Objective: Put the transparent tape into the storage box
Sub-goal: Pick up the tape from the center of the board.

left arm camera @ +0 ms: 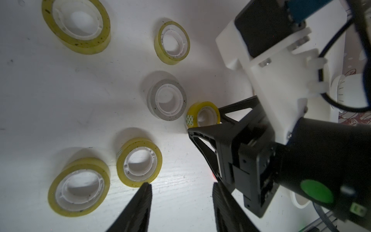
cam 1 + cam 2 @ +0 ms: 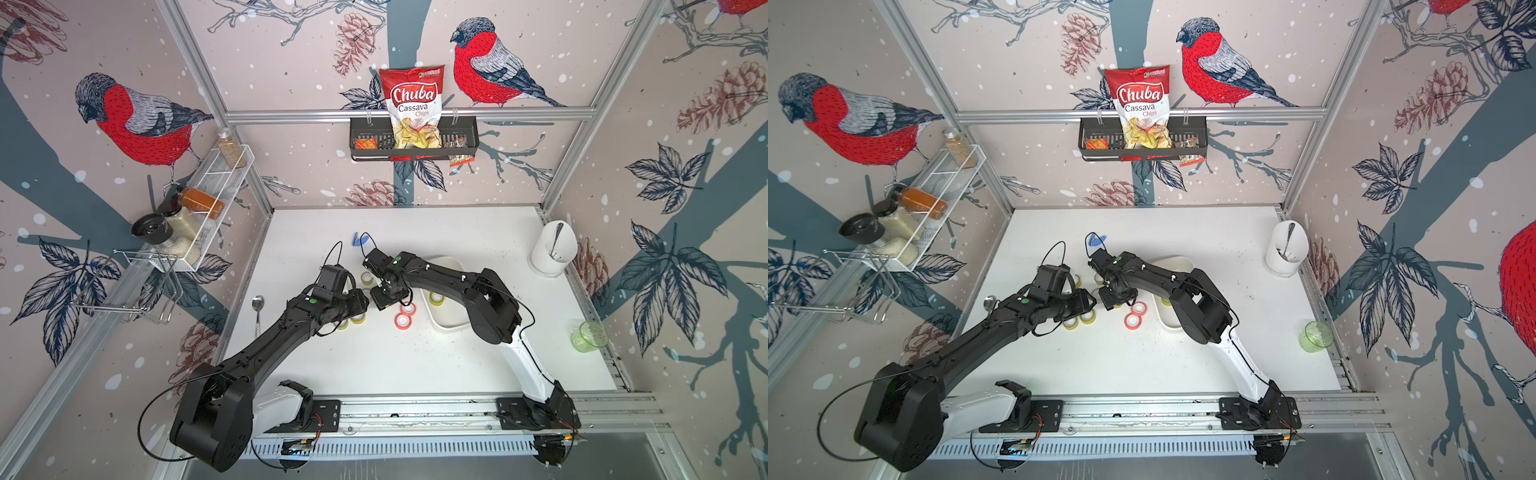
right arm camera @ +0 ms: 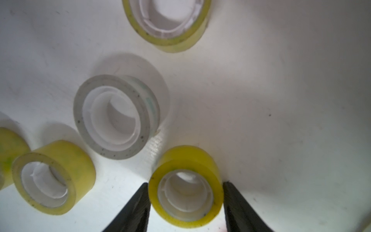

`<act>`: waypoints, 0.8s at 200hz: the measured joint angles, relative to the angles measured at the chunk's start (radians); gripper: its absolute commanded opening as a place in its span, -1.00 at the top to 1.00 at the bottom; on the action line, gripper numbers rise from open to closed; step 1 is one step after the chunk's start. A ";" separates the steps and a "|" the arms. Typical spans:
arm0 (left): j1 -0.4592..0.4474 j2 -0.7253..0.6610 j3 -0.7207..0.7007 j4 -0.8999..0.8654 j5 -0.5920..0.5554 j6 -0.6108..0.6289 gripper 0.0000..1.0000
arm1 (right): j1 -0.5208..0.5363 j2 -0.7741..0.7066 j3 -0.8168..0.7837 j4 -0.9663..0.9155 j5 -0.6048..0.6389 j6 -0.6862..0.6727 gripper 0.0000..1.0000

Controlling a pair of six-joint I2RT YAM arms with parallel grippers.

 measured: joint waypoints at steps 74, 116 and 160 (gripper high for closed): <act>0.004 0.008 -0.009 0.007 0.005 0.000 -0.08 | -0.005 -0.026 0.007 -0.024 0.033 0.015 0.02; 0.004 0.011 -0.011 0.014 0.020 0.000 -0.08 | -0.027 -0.126 0.004 -0.025 0.036 0.042 0.03; 0.004 0.022 -0.011 0.042 0.071 0.004 -0.08 | -0.089 -0.237 -0.064 -0.020 0.019 0.081 0.05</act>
